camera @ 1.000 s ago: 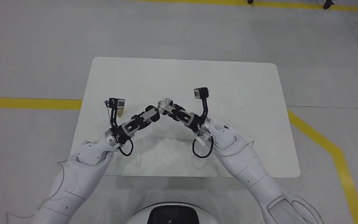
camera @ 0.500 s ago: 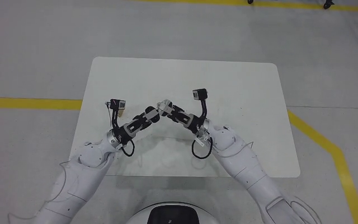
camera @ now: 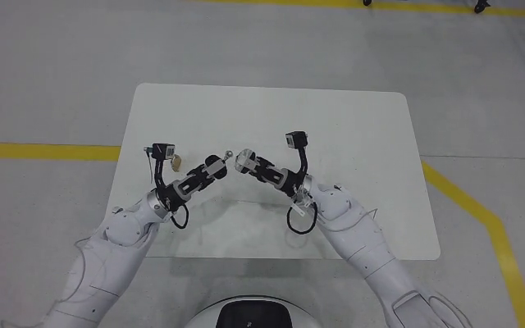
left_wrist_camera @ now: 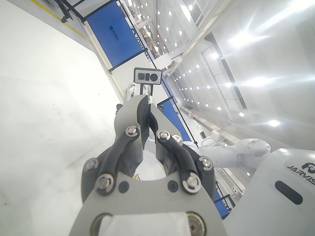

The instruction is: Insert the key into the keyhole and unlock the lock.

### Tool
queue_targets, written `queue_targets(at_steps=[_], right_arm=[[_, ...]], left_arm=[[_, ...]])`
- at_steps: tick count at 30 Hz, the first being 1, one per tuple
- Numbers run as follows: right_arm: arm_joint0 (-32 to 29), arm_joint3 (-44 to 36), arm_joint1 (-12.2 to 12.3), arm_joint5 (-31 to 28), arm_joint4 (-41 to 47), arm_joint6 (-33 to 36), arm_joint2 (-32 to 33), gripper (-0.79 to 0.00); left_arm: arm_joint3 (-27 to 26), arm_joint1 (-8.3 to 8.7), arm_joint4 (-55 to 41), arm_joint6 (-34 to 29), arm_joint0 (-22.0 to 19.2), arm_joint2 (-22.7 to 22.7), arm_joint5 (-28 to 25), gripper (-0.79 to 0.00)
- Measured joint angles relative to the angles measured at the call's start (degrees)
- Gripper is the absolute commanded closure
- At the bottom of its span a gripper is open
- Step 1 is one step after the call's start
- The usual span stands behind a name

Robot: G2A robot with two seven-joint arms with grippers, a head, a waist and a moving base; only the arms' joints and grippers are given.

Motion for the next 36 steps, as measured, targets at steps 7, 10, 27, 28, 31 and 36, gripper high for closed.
queue_targets(at_steps=[7, 10, 27, 28, 31, 36], right_arm=[[-0.8, -1.6, 0.4, 2.9, -1.4, 2.9, 0.5, -0.299], [-0.8, -2.0, 0.4, 3.3, -1.9, 3.8, 0.5, -0.305], [-0.5, -3.2, 0.7, 6.0, -3.7, 8.4, 0.8, 0.0], [-0.5, -3.2, 0.7, 6.0, -3.7, 8.6, 0.8, 0.0], [-0.5, -3.1, 0.7, 5.8, -3.9, 8.9, 0.9, 0.0], [-0.6, -2.8, 0.7, 5.7, -4.2, 9.2, 0.8, 0.0]], left_arm=[[-2.4, 0.97, 0.9, -5.2, 1.5, -2.4, 3.3, 0.0], [-3.1, 1.34, 2.5, -6.9, 1.9, -3.2, 4.8, 0.0], [-3.7, 1.99, 6.0, -10.1, 2.0, -2.7, 8.3, 0.0], [-3.7, 2.01, 6.1, -10.1, 2.0, -2.7, 8.3, 0.0], [-3.5, 2.06, 6.2, -10.0, 2.0, -2.6, 8.3, 0.0], [-3.4, 2.18, 6.2, -9.8, 2.1, -2.8, 8.2, 0.0]])
